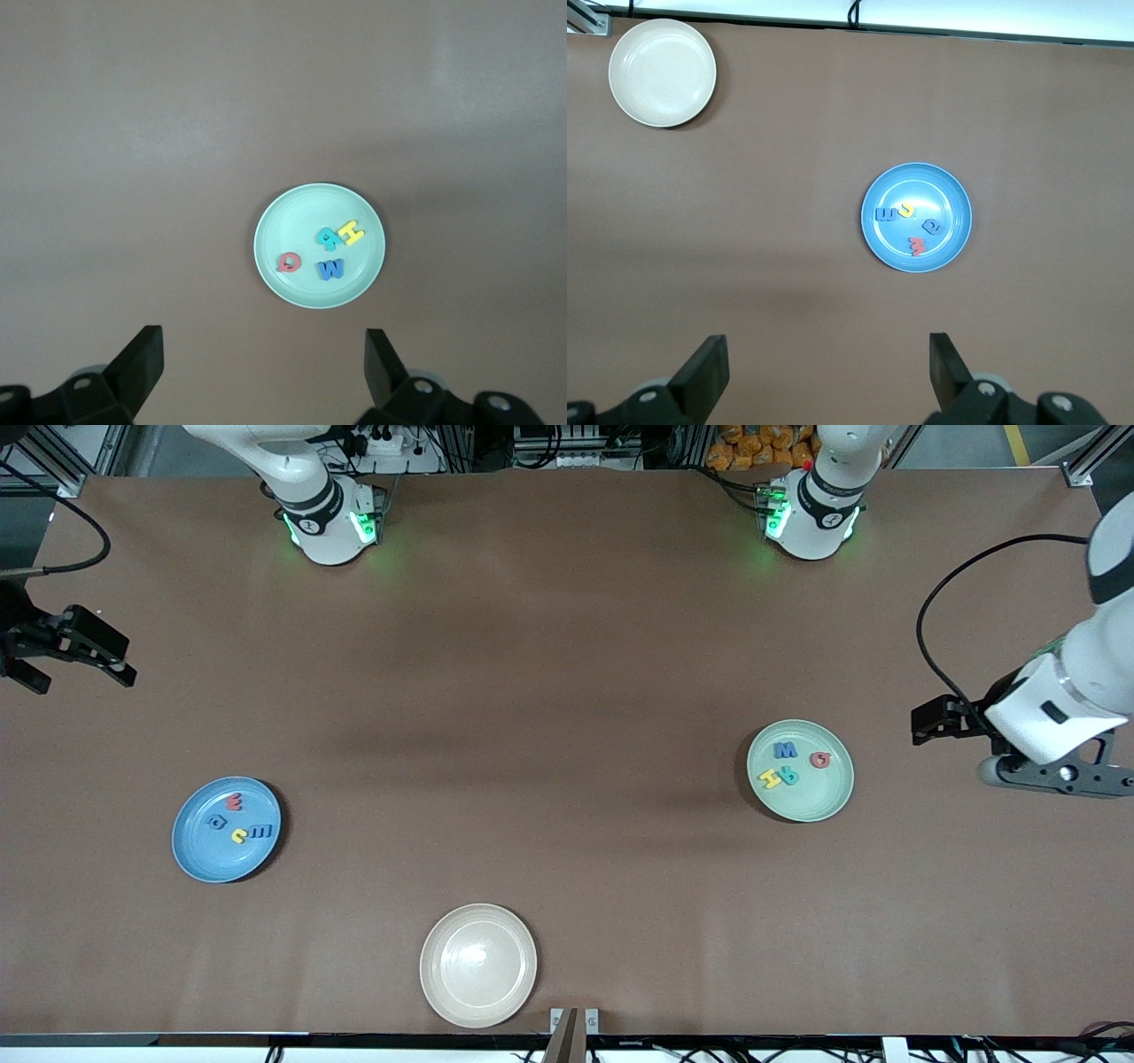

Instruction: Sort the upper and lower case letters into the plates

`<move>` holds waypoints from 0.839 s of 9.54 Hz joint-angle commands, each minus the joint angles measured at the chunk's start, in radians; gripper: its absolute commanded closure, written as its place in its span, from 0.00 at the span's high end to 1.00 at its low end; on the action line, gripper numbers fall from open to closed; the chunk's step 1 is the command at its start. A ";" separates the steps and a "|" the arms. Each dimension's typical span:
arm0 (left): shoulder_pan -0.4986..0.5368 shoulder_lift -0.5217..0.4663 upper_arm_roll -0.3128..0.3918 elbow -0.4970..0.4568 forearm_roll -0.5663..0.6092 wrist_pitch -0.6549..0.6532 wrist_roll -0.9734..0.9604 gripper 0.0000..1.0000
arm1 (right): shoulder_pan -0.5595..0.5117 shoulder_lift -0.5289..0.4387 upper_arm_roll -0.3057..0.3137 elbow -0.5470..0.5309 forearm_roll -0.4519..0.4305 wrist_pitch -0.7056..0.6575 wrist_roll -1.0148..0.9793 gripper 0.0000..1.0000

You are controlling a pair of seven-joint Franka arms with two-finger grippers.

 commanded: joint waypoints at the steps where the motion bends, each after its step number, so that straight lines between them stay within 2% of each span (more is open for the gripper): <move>1: -0.194 -0.133 0.317 0.001 -0.146 -0.022 0.098 1.00 | 0.014 0.009 -0.027 0.019 0.010 -0.036 -0.006 1.00; 2: -0.338 -0.171 0.477 -0.001 -0.154 -0.022 0.155 1.00 | 0.014 0.009 -0.029 0.019 0.010 -0.057 -0.006 1.00; 4: -0.608 -0.230 0.794 -0.017 -0.264 -0.024 0.162 1.00 | 0.018 0.009 -0.039 0.019 0.008 -0.082 -0.006 1.00; 5: -0.775 -0.251 0.975 -0.022 -0.275 -0.024 0.165 1.00 | 0.018 0.009 -0.041 0.019 0.007 -0.082 -0.006 1.00; 6: -0.880 -0.276 1.086 -0.043 -0.278 -0.024 0.182 1.00 | 0.018 0.009 -0.041 0.019 0.007 -0.082 -0.006 1.00; 8: -0.879 -0.355 1.087 -0.137 -0.278 -0.024 0.192 1.00 | 0.018 0.009 -0.041 0.021 0.007 -0.082 -0.005 1.00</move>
